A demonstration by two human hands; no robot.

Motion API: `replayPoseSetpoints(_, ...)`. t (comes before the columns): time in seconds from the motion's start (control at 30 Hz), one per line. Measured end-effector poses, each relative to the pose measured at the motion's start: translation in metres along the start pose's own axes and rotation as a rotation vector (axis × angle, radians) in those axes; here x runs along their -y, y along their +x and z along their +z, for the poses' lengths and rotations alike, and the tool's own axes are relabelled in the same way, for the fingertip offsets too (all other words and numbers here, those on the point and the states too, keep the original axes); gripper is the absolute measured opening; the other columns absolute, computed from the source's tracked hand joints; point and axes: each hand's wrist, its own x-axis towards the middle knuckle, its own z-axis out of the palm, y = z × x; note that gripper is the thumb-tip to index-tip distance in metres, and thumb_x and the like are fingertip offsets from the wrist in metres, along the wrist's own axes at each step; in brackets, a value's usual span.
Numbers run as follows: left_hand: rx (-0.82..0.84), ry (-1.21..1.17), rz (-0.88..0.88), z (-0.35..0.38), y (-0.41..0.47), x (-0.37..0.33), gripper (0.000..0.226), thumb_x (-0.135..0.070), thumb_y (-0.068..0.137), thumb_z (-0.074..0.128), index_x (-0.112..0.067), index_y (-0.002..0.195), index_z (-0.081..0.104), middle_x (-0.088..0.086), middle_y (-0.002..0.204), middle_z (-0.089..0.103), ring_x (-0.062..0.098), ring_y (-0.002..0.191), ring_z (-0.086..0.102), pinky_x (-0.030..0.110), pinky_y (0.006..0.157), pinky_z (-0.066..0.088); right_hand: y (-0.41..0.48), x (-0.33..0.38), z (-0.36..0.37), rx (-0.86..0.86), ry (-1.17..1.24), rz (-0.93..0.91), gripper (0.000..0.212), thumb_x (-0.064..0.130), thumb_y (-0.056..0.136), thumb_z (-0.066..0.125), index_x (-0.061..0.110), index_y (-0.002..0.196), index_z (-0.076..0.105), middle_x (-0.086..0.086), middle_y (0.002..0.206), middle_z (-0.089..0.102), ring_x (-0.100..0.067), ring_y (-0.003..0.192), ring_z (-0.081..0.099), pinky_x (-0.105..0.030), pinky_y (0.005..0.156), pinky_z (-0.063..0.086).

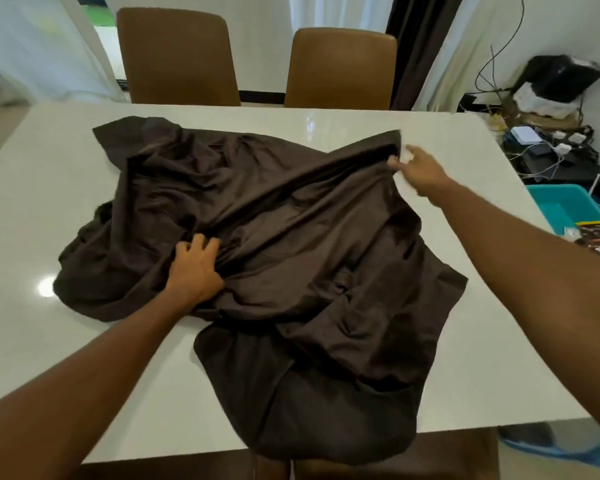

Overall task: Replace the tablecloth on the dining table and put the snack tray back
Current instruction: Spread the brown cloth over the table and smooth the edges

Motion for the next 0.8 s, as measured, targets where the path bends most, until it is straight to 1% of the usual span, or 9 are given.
replayPoseSetpoints(0.1, 0.037, 0.075, -0.129, -0.013, 0.000, 0.015, 0.070, -0.033, 0.086, 0.067, -0.019, 0.145, 0.033, 0.014, 0.146, 0.031, 0.047, 0.126, 0.039, 0.056, 0.106, 0.038, -0.017, -0.063, 0.004, -0.075, -0.407, 0.092, 0.056, 0.053, 0.086, 0.067, 0.022, 0.132, 0.060, -0.005, 0.142, 0.057, -0.031, 0.129, 0.054, -0.044, 0.106, 0.043)
replayPoseSetpoints(0.2, 0.058, 0.053, -0.210, -0.028, -0.003, 0.003, 0.055, -0.034, 0.089, 0.059, -0.018, 0.139, 0.041, 0.014, 0.143, 0.040, 0.046, 0.127, 0.043, 0.059, 0.109, 0.031, -0.051, -0.101, 0.008, 0.052, -0.187, 0.238, 0.029, 0.040, 0.094, 0.064, 0.012, 0.092, 0.069, -0.015, 0.109, 0.069, -0.028, 0.087, 0.065, -0.034, 0.076, 0.048)
replayPoseSetpoints(0.3, -0.121, -0.060, -0.111, -0.035, -0.015, -0.036, 0.042, -0.036, 0.090, 0.053, -0.014, 0.126, 0.052, 0.016, 0.130, 0.054, 0.043, 0.118, 0.050, 0.056, 0.099, 0.042, -0.086, -0.105, 0.019, 0.275, -0.044, 0.325, 0.036, 0.041, 0.101, 0.051, 0.011, 0.114, 0.069, -0.012, 0.114, 0.067, -0.030, 0.098, 0.063, -0.042, 0.089, 0.051)
replayPoseSetpoints(0.4, -0.228, -0.290, 0.063, -0.040, -0.026, -0.088, 0.049, -0.053, 0.091, 0.054, -0.019, 0.126, 0.056, 0.011, 0.124, 0.059, 0.037, 0.114, 0.054, 0.052, 0.096, 0.047, -0.097, -0.082, 0.034, 0.278, 0.066, 0.305, 0.036, 0.033, 0.104, 0.046, 0.006, 0.119, 0.066, -0.012, 0.119, 0.066, -0.032, 0.103, 0.064, -0.045, 0.097, 0.050)
replayPoseSetpoints(0.47, -0.273, -0.499, 0.136, -0.048, -0.030, -0.124, 0.053, -0.061, 0.088, 0.055, -0.022, 0.123, 0.058, 0.007, 0.117, 0.060, 0.031, 0.110, 0.057, 0.048, 0.095, 0.048, -0.104, -0.059, 0.045, 0.143, 0.194, 0.173, 0.033, 0.031, 0.103, 0.046, 0.009, 0.116, 0.067, -0.010, 0.119, 0.067, -0.026, 0.100, 0.064, -0.039, 0.094, 0.051)
replayPoseSetpoints(0.53, -0.329, -0.658, 0.146, -0.065, -0.028, -0.154, 0.052, -0.067, 0.086, 0.055, -0.022, 0.113, 0.061, 0.002, 0.106, 0.062, 0.024, 0.101, 0.059, 0.041, 0.090, 0.050, -0.126, -0.028, 0.058, -0.081, 0.262, -0.028, 0.024, 0.024, 0.101, 0.048, 0.013, 0.089, 0.065, -0.004, 0.094, 0.066, -0.017, 0.081, 0.059, -0.031, 0.074, 0.047)
replayPoseSetpoints(0.6, -0.196, -0.788, 0.102, -0.086, -0.019, -0.174, 0.063, -0.078, 0.082, 0.050, -0.021, 0.104, 0.063, 0.001, 0.106, 0.066, 0.022, 0.100, 0.060, 0.039, 0.091, 0.048, -0.159, 0.003, 0.079, -0.199, 0.209, -0.335, 0.030, 0.018, 0.099, 0.052, 0.020, 0.069, 0.049, 0.001, 0.073, 0.054, -0.015, 0.069, 0.047, -0.030, 0.065, 0.035)
replayPoseSetpoints(0.7, 0.090, -0.829, -0.025, -0.116, -0.002, -0.178, 0.083, -0.081, 0.073, 0.059, -0.015, 0.123, 0.066, 0.010, 0.125, 0.065, 0.028, 0.112, 0.060, 0.041, 0.098, 0.048, -0.196, 0.022, 0.114, 0.000, -0.090, -0.718, 0.018, 0.026, 0.095, 0.059, 0.017, 0.080, 0.062, -0.005, 0.086, 0.059, -0.021, 0.081, 0.054, -0.032, 0.071, 0.042)
replayPoseSetpoints(0.8, 0.182, -0.387, -0.032, -0.108, -0.005, -0.155, 0.050, -0.042, 0.088, 0.070, -0.005, 0.120, 0.060, 0.015, 0.114, 0.063, 0.031, 0.097, 0.060, 0.034, 0.073, 0.049, -0.204, 0.018, 0.119, 0.496, -0.068, -0.658, 0.010, 0.026, 0.094, 0.069, 0.017, 0.094, 0.073, 0.003, 0.098, 0.069, -0.013, 0.090, 0.063, -0.036, 0.084, 0.053)
